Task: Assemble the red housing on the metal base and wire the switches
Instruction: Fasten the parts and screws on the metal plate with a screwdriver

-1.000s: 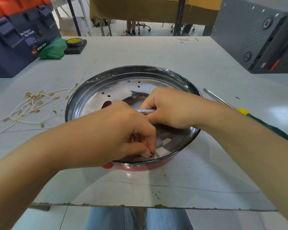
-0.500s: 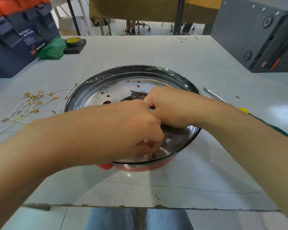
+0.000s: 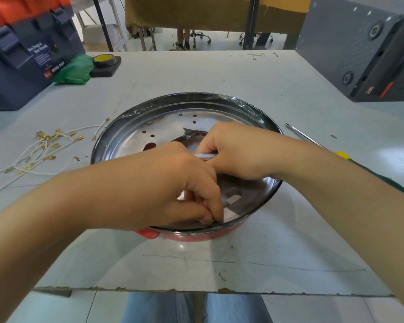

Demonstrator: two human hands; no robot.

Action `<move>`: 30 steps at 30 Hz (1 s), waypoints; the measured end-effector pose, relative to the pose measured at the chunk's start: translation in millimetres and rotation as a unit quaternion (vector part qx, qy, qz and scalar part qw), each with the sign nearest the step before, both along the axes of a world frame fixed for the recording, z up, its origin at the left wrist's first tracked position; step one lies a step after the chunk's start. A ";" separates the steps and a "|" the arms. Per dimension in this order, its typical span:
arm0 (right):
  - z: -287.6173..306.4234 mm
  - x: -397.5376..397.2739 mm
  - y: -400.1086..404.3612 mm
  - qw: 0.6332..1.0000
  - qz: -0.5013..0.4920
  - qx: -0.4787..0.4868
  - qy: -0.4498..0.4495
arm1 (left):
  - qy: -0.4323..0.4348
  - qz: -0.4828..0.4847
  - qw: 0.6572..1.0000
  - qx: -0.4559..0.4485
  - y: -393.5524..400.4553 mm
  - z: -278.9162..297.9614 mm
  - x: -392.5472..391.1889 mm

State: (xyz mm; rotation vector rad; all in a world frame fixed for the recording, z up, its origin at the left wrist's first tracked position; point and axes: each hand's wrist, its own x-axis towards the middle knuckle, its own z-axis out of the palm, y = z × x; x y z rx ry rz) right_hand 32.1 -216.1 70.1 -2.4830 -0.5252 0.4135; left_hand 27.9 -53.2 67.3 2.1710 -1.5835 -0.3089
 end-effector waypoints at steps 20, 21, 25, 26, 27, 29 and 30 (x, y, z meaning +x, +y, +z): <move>4.1 -1.9 2.5 1.000 -0.005 0.000 -0.014 | -0.025 0.022 0.999 0.015 6.5 10.2 -11.5; 4.1 -1.9 2.8 1.000 -0.005 -0.001 -0.015 | -0.029 0.021 0.999 0.013 7.1 9.0 -11.0; 3.0 -2.7 3.8 1.000 -0.005 -0.004 -0.028 | -0.037 0.022 0.999 0.008 7.4 1.1 -8.9; 3.0 -2.8 3.8 0.999 -0.006 -0.004 -0.031 | -0.034 0.022 0.999 0.007 7.1 -0.5 -8.6; 3.0 -2.8 3.9 0.999 -0.006 -0.005 -0.032 | -0.031 0.021 0.999 0.006 6.5 -2.0 -7.9; 3.3 -2.9 4.2 1.000 -0.005 -0.005 -0.027 | -0.032 0.019 0.999 0.000 5.6 -2.9 -8.1; 3.2 -2.9 4.2 1.000 -0.004 -0.005 -0.024 | -0.035 0.020 0.999 -0.005 5.2 -2.5 -8.6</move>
